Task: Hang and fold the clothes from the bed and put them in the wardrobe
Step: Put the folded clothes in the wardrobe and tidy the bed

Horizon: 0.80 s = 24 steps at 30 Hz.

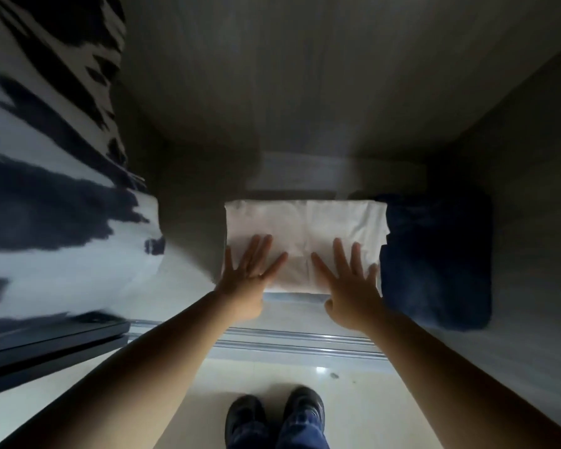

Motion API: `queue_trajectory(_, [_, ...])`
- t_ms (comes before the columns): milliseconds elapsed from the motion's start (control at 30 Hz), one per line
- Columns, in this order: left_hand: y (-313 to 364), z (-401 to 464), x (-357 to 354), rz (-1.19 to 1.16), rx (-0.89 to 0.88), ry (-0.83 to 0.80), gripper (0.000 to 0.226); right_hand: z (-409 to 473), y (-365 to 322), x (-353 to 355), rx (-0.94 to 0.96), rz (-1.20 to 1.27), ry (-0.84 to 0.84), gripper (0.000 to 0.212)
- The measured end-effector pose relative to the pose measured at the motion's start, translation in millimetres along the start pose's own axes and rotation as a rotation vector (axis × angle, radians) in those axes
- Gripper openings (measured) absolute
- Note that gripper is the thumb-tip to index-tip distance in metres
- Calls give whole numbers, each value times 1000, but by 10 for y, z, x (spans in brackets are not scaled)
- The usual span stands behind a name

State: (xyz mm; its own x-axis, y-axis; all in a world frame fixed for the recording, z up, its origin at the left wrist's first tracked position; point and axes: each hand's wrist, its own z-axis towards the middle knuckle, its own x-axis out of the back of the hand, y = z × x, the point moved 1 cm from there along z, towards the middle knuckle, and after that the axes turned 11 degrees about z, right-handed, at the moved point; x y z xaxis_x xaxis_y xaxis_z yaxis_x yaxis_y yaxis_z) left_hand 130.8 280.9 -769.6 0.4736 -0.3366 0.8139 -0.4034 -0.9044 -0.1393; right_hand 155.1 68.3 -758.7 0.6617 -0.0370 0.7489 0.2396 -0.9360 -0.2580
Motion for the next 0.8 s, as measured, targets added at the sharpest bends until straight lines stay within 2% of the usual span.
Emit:
queue_trajectory(167, [-35, -438, 762, -15, -37, -45, 75, -400, -243, 649, -15, 122, -81, 68])
queue_trajectory(267, [41, -826, 1447, -43, -16, 13, 61, -866, -443, 1267, 8, 178, -13, 57])
queue_trajectory(400, [86, -1309, 2488, -190, 22, 95, 41, -1564, -661, 2013, -8, 137, 131, 44])
queue_trajectory(600, [157, -1872, 3443, -323, 13, 187, 33, -2446, -764, 2728, -55, 175, 289, 44])
queue_trajectory(800, [324, -2339, 3896, -184, -125, 199, 31, -3259, -671, 2785, -172, 246, 327, 44])
